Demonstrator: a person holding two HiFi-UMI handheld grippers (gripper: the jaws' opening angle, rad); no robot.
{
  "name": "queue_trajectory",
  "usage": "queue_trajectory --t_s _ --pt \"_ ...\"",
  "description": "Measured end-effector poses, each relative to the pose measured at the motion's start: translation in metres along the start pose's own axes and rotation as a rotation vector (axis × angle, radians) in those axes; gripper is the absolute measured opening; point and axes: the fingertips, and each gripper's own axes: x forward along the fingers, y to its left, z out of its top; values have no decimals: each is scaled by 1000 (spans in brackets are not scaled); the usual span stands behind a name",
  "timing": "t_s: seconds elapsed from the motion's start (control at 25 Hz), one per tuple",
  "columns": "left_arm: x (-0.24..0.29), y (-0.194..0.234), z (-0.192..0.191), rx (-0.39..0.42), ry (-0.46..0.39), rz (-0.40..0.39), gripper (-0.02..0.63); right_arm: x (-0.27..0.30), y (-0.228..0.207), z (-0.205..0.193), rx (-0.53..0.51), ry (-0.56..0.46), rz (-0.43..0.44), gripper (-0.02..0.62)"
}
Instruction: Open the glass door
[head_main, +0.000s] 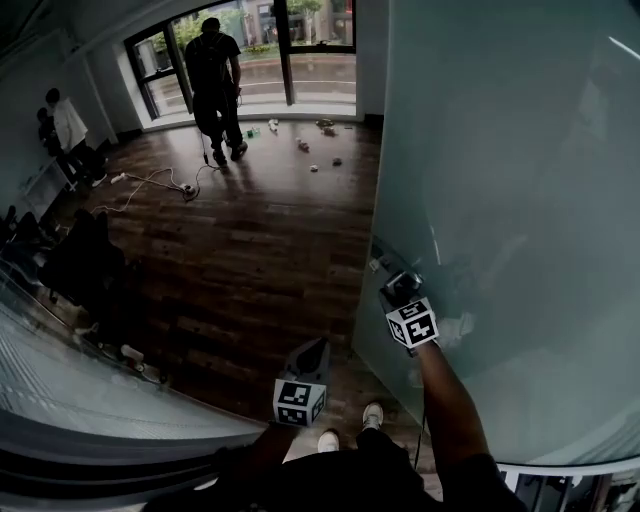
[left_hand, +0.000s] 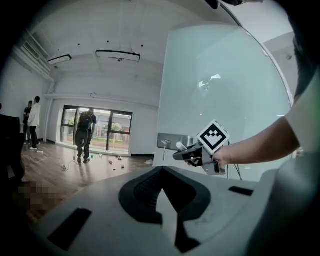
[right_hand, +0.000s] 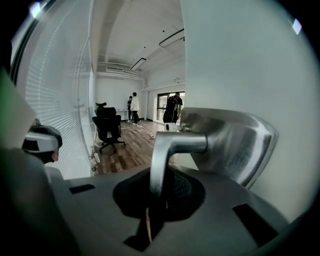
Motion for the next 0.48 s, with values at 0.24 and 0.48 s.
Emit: queue_trajectory --t_s 0.24,0.48 --pt "89 -48 40 -2 14 4 3 -18 -138 4 62 26 -87 20" --pt "130 -36 40 -12 10 8 3 -6 -192 -6 110 24 -167 20"
